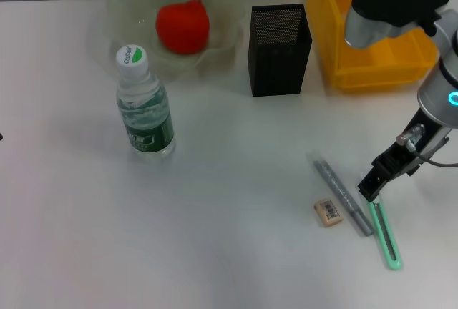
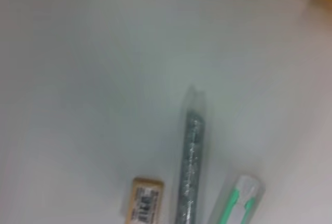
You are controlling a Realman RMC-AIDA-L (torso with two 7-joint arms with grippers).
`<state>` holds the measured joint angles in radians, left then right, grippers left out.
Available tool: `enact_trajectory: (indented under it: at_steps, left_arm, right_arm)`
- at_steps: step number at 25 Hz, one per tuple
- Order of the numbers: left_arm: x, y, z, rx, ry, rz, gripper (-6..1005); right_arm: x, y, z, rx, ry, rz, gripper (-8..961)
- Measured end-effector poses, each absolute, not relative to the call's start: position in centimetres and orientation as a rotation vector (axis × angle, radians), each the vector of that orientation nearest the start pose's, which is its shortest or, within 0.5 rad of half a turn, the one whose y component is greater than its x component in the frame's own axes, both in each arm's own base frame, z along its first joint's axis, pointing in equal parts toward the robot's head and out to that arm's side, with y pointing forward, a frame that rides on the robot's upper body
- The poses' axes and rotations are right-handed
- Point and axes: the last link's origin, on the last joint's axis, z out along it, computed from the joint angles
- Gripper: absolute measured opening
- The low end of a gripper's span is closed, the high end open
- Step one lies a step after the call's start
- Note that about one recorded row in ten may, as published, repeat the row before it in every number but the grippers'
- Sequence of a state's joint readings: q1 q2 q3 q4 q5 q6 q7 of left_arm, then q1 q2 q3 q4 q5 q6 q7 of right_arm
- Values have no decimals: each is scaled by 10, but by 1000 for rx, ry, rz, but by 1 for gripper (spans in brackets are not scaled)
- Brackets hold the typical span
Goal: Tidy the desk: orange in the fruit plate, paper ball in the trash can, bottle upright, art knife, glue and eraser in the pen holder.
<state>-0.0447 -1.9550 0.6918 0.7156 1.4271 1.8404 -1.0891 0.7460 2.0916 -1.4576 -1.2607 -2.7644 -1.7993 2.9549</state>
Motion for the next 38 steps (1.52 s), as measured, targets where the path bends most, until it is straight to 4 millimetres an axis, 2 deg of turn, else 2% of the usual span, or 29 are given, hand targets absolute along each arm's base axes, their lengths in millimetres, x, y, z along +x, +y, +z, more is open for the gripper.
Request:
enact_trajectory:
  at_steps: [5, 15, 33, 38]
  left_arm:
    - [-340, 204, 109, -2240, -386, -991, 813]
    - [-339, 205, 105, -2232, -395, -996, 813]
    - [-339, 209, 103, -2226, -408, -1008, 813]
    - [-339, 211, 104, -2228, -404, -1004, 813]
  right_arm:
    - [186, 345, -8, -2281, 1309, -847, 835]
    - [195, 352, -19, -2289, 1283, -794, 822]
    - [195, 355, -32, -2310, 1246, -805, 800]
    - [194, 351, -40, -2324, 1198, -872, 794]
